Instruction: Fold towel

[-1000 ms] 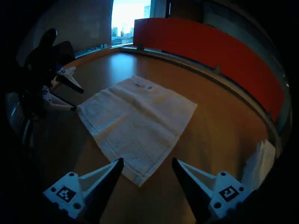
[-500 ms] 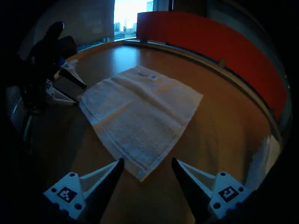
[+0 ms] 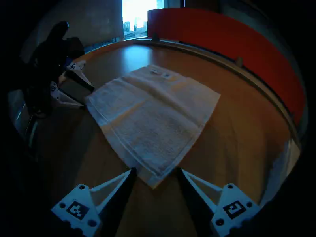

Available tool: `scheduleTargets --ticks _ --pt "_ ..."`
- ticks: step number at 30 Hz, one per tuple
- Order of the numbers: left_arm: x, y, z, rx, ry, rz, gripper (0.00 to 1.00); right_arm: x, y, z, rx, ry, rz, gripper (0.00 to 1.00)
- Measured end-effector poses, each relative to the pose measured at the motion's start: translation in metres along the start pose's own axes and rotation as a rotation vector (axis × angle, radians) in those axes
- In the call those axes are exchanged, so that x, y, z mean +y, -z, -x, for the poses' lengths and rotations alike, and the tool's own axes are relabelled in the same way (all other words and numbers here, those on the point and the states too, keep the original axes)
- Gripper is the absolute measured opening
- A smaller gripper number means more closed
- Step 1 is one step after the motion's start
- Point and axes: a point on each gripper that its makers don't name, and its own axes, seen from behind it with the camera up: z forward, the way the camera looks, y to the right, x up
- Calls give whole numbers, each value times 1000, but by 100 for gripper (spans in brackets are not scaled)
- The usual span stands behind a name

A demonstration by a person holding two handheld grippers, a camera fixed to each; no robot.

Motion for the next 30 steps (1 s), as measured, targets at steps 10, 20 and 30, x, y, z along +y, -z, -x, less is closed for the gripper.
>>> scheduleTargets --ticks 10,20,30 --pt "3 -1 1 -5 6 -2 82 -3 0 -1 2 16 -17 60" --pt "1 0 -1 -19 26 -23 30 -6 0 -1 -2 13 -27 27" --pt "2 4 -6 -19 50 -35 16 -9 5 -19 43 5 -21 15"
